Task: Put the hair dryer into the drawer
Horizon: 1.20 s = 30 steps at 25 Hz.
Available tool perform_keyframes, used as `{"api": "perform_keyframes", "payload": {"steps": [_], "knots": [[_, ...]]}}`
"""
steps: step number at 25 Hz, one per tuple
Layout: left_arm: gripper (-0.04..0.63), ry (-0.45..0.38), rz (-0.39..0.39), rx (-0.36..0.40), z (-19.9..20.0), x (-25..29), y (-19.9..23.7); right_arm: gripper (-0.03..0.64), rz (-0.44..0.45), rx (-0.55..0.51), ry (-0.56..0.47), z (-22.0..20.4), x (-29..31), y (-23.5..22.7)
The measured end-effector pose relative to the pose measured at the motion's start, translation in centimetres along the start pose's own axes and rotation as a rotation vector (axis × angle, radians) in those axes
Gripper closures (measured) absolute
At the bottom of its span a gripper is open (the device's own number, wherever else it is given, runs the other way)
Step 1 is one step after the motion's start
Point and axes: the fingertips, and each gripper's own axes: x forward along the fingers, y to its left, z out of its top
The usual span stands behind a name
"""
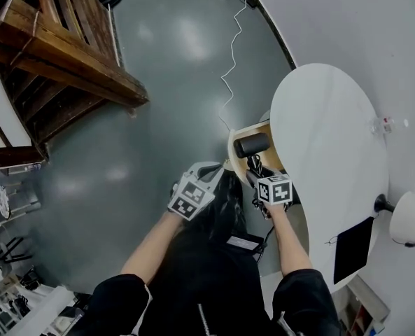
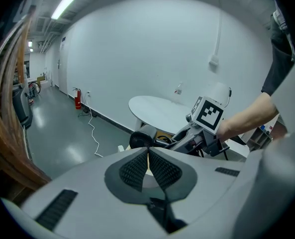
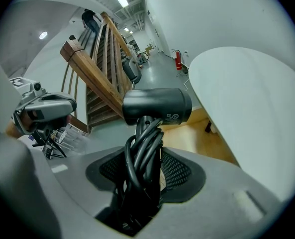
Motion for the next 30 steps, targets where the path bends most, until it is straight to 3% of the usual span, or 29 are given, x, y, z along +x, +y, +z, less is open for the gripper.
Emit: {"api": "perform_keyframes", "payload": {"steps": [30], "knots": [[0.578,0.047,0.02,-0.076,-1.3,1.3,1.6,0.419,-0.092,0.011,0.136,-1.7,4.2,-3.6]]}}
